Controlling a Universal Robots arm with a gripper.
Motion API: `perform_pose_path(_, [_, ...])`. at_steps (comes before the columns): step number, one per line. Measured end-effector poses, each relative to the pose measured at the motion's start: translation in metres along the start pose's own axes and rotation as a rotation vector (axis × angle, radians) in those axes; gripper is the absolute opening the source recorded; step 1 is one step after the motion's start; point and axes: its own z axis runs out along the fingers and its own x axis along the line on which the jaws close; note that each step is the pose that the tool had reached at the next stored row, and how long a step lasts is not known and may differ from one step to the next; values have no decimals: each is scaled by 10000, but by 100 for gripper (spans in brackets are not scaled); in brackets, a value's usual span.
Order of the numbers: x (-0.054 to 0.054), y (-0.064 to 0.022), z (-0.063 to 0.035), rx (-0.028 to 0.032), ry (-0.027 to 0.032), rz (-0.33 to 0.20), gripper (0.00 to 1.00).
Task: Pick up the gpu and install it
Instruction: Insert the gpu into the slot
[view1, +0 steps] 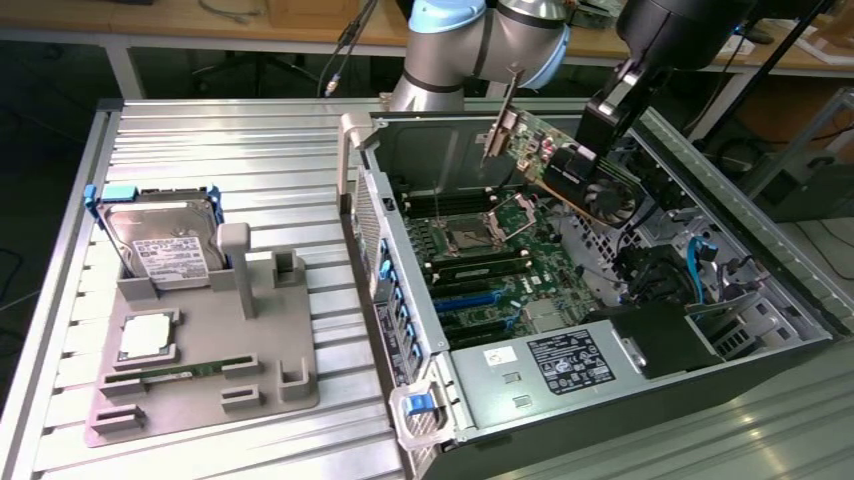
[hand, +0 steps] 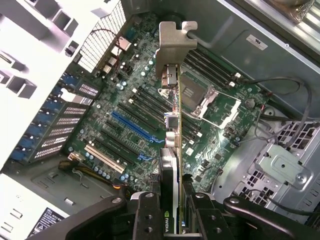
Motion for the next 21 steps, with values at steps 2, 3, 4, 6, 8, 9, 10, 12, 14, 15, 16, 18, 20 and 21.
perform_pose_path(2, [0,0,0,-1,3,-59,27])
perform_pose_path(3, [0,0,0,-2,4,-90,27])
perform_pose_path(4, [0,0,0,-3,5,-119,27])
perform_pose_path(6, [0,0,0,-5,9,-193,27])
perform_pose_path(8, [0,0,0,-7,12,-264,27])
perform_pose_path(9, [0,0,0,-8,14,-311,27])
perform_pose_path(10, [0,0,0,-10,16,-374,27])
perform_pose_path(12, [0,0,-1,-12,24,-512,27])
perform_pose_path(14, [0,0,-1,-15,29,-633,27])
perform_pose_path(15, [0,0,0,-17,31,-683,27])
perform_pose_path(16, [0,0,0,-19,34,-764,27])
perform_pose_path(18, [0,0,0,-23,40,-910,27])
perform_pose_path(20, [0,0,0,-26,47,-1048,27])
perform_pose_path(21, [0,0,0,-28,49,-1100,27])
